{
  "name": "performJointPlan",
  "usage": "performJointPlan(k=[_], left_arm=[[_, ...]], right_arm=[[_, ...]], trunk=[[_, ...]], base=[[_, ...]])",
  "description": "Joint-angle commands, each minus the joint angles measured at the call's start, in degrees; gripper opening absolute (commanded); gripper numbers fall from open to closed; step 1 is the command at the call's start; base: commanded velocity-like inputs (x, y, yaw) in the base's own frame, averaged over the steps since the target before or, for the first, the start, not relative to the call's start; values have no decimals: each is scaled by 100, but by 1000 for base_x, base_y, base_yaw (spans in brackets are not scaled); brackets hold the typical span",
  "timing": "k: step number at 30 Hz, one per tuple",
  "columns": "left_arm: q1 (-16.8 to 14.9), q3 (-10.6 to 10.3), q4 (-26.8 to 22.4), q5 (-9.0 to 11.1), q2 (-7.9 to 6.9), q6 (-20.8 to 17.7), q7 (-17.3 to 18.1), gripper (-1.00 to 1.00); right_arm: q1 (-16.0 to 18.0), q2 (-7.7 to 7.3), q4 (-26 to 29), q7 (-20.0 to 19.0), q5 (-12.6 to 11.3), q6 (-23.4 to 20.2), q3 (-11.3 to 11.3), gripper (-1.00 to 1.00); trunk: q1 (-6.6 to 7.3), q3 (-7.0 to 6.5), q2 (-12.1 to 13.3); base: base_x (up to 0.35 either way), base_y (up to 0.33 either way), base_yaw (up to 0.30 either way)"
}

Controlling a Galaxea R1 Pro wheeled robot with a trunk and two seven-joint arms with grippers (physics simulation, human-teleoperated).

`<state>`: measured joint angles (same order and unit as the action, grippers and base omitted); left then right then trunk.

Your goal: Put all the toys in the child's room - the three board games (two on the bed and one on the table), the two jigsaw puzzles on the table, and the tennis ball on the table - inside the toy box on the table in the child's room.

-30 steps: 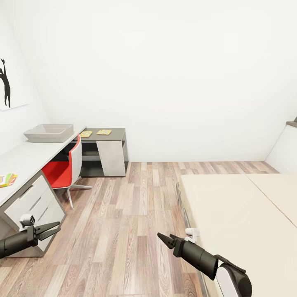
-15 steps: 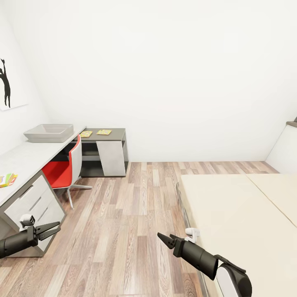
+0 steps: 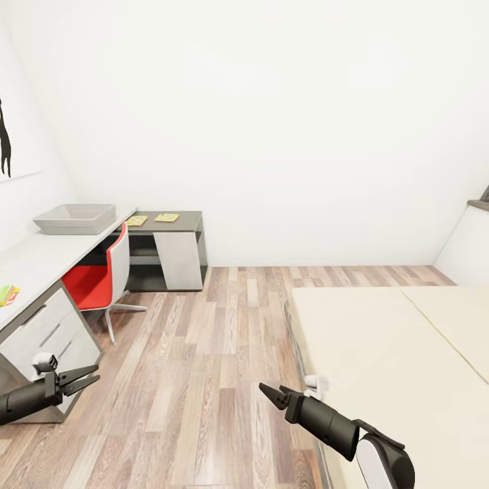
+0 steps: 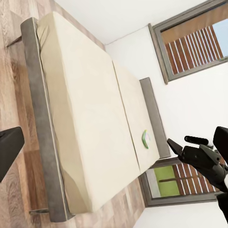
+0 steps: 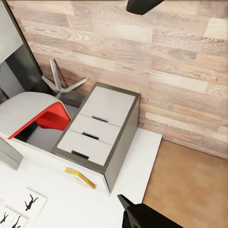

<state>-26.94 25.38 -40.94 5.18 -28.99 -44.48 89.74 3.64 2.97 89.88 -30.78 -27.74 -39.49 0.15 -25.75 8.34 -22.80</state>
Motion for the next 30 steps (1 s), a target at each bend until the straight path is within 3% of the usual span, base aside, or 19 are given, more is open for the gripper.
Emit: performJointPlan(k=[1, 30], left_arm=[[-4, 2, -2, -8, -1, -61, 26, 100], [-4, 2, -2, -8, 0, -61, 26, 100]], right_arm=[[5, 2, 3, 2, -29, -41, -6, 100], [5, 1, 3, 2, -29, -42, -6, 100]], trunk=[[-3, 12, -12], [-3, 12, -12]], base=[[0, -216, 0], [0, -231, 0]])
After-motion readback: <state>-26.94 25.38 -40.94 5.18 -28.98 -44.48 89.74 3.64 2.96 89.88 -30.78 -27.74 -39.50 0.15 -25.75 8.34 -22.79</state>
